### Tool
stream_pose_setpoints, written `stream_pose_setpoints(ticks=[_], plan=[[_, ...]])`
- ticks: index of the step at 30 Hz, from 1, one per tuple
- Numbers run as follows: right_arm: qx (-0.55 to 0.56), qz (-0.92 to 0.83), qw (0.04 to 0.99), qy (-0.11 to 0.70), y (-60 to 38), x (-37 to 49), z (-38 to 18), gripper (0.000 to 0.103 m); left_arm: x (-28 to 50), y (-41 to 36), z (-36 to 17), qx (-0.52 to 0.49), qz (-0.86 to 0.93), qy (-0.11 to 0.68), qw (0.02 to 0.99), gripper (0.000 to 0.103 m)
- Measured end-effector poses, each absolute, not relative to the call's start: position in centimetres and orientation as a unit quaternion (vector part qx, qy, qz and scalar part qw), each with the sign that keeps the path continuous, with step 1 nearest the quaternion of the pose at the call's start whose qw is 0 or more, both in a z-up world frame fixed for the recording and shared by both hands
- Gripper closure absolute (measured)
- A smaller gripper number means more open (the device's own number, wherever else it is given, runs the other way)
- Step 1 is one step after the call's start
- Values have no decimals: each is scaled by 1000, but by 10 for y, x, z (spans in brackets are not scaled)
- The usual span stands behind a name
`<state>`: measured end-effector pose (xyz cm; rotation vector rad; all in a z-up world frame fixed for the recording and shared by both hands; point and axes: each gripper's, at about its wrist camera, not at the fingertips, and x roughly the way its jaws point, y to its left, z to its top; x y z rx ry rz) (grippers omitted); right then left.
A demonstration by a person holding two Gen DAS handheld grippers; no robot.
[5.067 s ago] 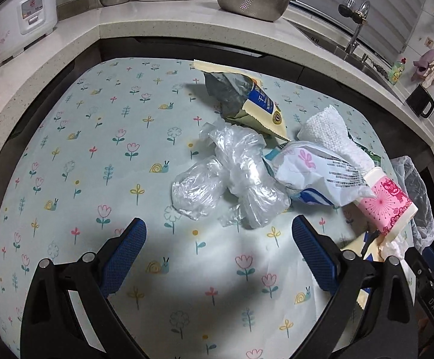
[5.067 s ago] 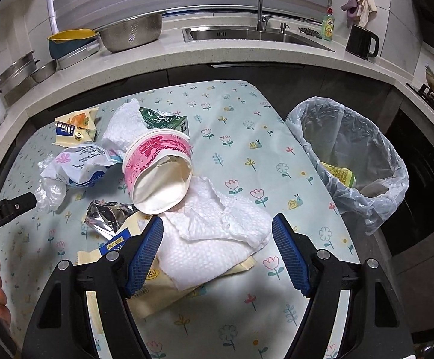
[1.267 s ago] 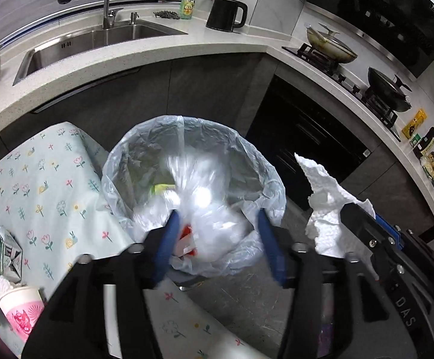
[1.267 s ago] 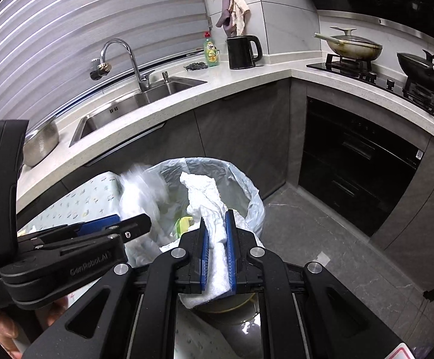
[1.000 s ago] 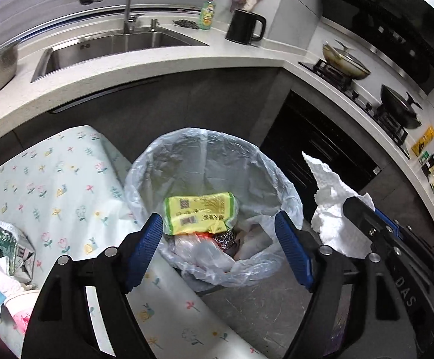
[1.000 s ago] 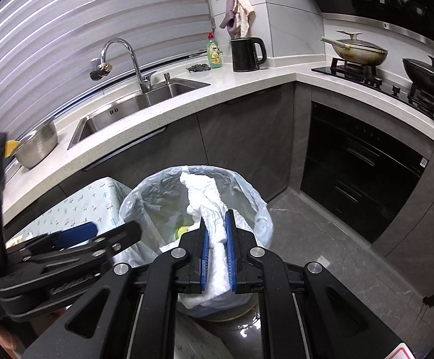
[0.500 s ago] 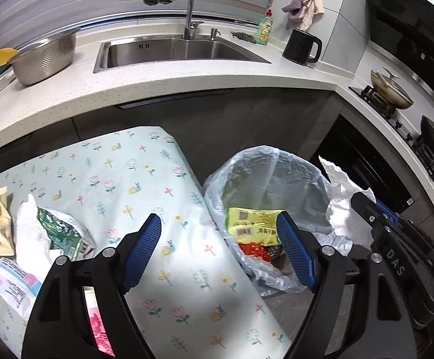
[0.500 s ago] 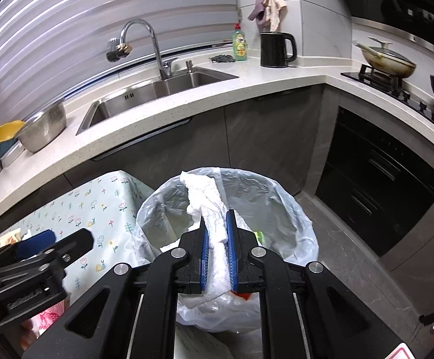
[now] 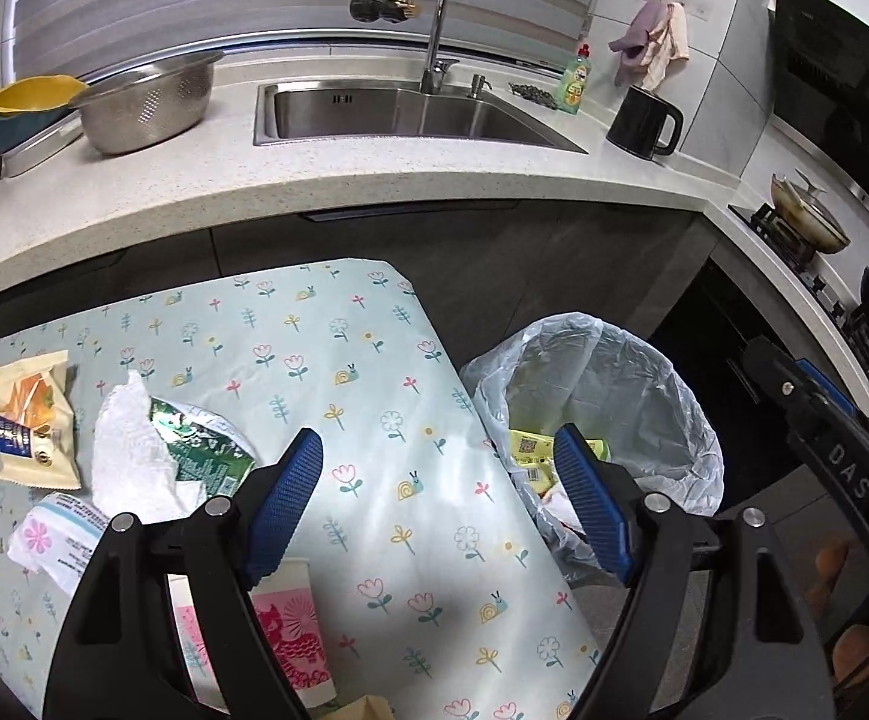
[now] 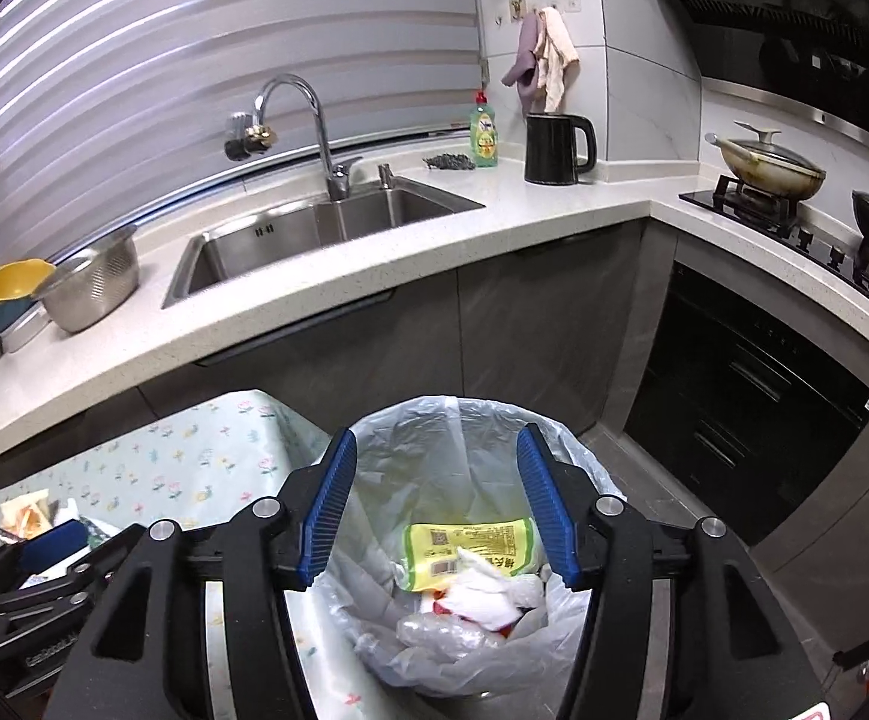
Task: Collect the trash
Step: 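Move both tools back over the table toward the snack bag and cup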
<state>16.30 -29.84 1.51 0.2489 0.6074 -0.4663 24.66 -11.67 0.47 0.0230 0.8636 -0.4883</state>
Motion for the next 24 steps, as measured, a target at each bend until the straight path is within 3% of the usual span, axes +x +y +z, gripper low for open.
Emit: stream_pose_setpoints(ticks=[7,10,24], plan=[[117,-199,928,292,-261,134,33,41,226,-91,20,14,-225,402,887,28],[118,-187,930,294,-244,119,36,39,214,-70,21,11,-223,403,888,21],[108,-126,927,336,-159,76,16,36,164,31,5,3,-177,419,891,21]])
